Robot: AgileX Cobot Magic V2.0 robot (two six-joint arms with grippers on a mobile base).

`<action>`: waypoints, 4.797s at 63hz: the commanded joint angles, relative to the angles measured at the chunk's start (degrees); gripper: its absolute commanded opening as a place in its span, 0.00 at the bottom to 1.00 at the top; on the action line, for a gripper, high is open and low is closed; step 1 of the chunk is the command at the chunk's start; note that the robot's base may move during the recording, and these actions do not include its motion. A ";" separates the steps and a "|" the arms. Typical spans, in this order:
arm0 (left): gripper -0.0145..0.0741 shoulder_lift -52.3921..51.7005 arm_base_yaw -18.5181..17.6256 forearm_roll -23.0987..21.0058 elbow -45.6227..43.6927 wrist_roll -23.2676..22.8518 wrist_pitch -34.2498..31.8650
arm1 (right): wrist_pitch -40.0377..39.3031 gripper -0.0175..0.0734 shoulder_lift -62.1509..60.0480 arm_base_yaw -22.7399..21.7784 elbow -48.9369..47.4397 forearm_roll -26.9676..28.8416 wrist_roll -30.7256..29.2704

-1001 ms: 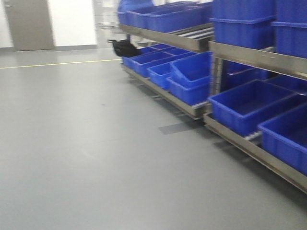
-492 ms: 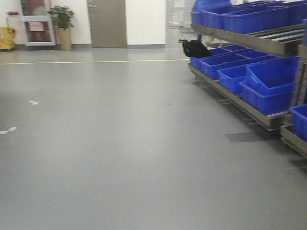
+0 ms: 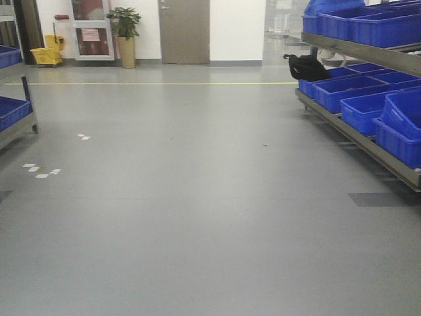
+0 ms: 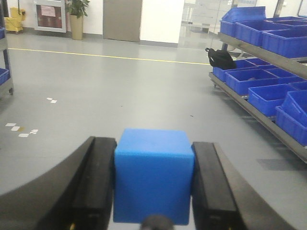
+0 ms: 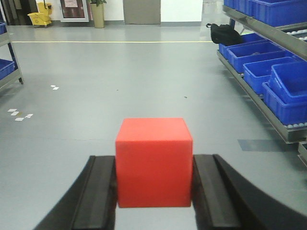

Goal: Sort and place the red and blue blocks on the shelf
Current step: 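Drive forward along the aisle beside the bin shelves, then turn the base toward the shelf with blue bins and stop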

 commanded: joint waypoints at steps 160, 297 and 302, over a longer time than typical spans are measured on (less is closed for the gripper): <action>0.53 -0.05 0.01 0.03 -1.68 0.05 -5.31 | -5.13 0.60 0.23 -0.36 -1.59 0.05 -0.36; 0.53 15.56 0.01 0.03 -1.68 0.05 -5.31 | -5.13 0.60 0.23 -0.36 -1.59 0.05 -0.36; 0.53 19.42 0.01 0.03 -1.68 0.05 -5.31 | -5.13 0.60 0.23 -0.36 -1.59 0.05 -0.36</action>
